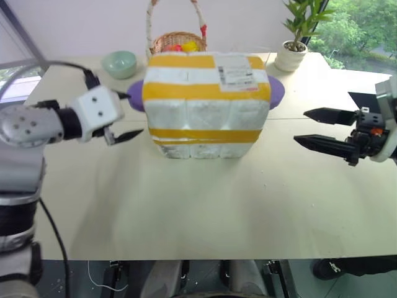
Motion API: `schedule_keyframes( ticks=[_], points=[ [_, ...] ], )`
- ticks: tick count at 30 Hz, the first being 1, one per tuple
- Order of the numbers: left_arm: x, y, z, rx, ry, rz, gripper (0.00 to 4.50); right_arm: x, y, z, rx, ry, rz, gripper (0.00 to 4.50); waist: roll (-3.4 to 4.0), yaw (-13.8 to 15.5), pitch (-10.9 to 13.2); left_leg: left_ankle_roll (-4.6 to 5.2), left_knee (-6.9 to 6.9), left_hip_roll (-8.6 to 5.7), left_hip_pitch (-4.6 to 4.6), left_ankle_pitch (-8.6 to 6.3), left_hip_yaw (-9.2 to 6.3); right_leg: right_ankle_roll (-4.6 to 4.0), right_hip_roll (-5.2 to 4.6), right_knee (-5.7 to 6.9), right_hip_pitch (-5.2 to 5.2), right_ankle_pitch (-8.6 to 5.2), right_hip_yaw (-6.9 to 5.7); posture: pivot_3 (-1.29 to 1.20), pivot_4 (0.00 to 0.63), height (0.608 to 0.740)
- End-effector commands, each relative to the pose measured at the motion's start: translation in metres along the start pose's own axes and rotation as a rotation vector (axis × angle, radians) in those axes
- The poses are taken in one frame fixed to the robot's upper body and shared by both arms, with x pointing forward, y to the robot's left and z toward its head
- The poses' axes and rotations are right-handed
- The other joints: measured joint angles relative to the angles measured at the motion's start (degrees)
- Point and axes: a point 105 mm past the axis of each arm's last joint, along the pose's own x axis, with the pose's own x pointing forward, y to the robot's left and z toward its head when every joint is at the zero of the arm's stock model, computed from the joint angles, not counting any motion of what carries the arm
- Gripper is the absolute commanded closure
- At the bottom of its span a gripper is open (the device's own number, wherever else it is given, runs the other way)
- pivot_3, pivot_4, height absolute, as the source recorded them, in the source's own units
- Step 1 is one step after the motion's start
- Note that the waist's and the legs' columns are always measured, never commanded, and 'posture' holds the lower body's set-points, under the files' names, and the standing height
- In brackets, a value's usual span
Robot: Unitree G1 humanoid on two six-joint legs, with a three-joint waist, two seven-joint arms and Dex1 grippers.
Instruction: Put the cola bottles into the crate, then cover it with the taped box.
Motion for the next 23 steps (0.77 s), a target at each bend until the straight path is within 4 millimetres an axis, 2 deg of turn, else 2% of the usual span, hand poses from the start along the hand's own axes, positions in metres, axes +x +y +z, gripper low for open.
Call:
schedule_keyframes(
  ticks=[1, 3, 6, 10, 13, 15, 23],
  points=[
    [-0.013, 0.000, -0.009, 0.130, 0.052, -0.023, 0.31, -0.002, 0.000, 0.012, -0.050, -0.020, -0.004, 0.00, 0.00, 0.11, 0.00, 0.01, 0.00, 0.00, 0.00, -0.01, 0.00, 0.00, -0.01, -0.02, 0.01, 0.00, 0.00, 0.00, 0.150, 0.739],
    [-0.020, 0.001, -0.012, 0.061, 0.031, -0.039, 0.31, 0.000, -0.001, 0.012, -0.049, -0.019, -0.002, 0.00, 0.00, 0.12, 0.00, 0.03, 0.00, 0.00, 0.00, -0.02, 0.00, -0.01, -0.02, -0.04, 0.03, 0.00, 0.01, 0.00, 0.150, 0.739],
    [-0.032, 0.010, -0.005, -0.129, -0.075, -0.037, 0.31, 0.000, -0.002, 0.012, -0.048, -0.017, 0.000, 0.00, 0.00, -0.02, 0.00, 0.04, 0.00, 0.00, 0.00, -0.03, -0.01, 0.00, -0.02, -0.06, 0.02, 0.00, 0.00, 0.00, 0.150, 0.739],
    [-0.060, 0.035, 0.019, -0.480, -0.327, -0.054, 0.31, -0.002, -0.004, 0.011, -0.047, -0.008, 0.002, 0.00, 0.01, -0.09, 0.01, 0.04, 0.00, 0.04, -0.01, -0.03, -0.01, 0.00, 0.05, 0.02, -0.03, 0.00, -0.02, 0.00, 0.150, 0.739],
    [-0.080, 0.056, 0.032, -0.649, -0.487, -0.041, 0.31, -0.002, -0.004, 0.009, -0.047, 0.004, 0.009, 0.00, 0.00, -0.20, 0.01, 0.05, 0.01, 0.03, 0.00, -0.02, -0.01, 0.01, 0.13, 0.05, -0.02, 0.00, -0.03, 0.00, 0.150, 0.739],
    [-0.088, 0.063, 0.034, -0.725, -0.549, -0.041, 0.31, -0.003, -0.004, 0.008, -0.048, 0.013, 0.018, 0.00, 0.02, -0.36, 0.00, 0.05, 0.01, 0.01, 0.01, -0.02, 0.00, 0.02, 0.14, 0.05, -0.02, 0.00, -0.03, 0.00, 0.150, 0.739],
    [-0.081, 0.045, 0.014, -0.796, -0.448, -0.105, 0.31, 0.005, 0.003, 0.000, -0.060, 0.033, 0.068, 0.00, 0.02, -0.59, 0.00, 0.04, -0.01, 0.02, 0.11, -0.02, 0.04, 0.01, 0.04, 0.06, 0.03, -0.01, 0.01, 0.00, 0.150, 0.739]
  ],
)
